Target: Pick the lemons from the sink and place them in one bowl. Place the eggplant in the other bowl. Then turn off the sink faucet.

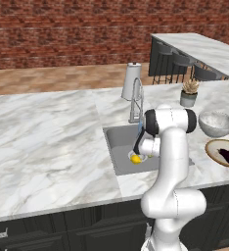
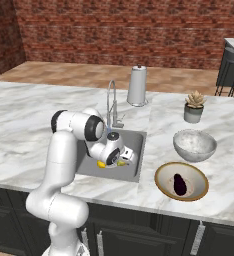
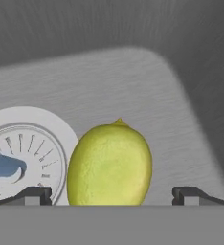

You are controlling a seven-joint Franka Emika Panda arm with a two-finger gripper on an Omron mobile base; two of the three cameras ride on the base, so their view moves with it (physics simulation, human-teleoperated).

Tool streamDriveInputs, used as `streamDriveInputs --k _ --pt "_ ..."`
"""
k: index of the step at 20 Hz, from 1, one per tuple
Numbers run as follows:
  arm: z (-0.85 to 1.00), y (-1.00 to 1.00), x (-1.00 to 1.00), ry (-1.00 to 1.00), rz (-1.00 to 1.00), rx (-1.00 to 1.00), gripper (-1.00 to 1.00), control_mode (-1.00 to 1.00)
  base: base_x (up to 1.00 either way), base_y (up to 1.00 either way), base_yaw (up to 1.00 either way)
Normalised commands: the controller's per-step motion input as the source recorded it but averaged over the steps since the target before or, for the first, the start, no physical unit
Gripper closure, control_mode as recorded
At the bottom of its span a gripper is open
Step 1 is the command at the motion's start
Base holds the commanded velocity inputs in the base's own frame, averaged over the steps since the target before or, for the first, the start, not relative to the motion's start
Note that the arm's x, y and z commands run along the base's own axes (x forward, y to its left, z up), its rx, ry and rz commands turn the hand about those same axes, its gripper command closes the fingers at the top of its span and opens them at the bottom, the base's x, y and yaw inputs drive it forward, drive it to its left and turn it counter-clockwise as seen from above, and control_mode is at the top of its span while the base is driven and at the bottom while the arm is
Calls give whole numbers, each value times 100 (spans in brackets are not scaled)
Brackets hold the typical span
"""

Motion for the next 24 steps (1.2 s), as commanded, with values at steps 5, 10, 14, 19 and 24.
streamDriveInputs --k 5,10,14,19,24 --pt "-5 0 6 0 0 1 -100 -100 0 0 0" --pt "-6 0 7 0 0 1 -100 -100 0 0 0" --pt "-3 0 0 0 0 2 100 -100 0 0 0" --pt "-1 0 0 -2 0 1 100 -100 0 0 0" --pt "0 0 0 0 0 0 100 -100 0 0 0"
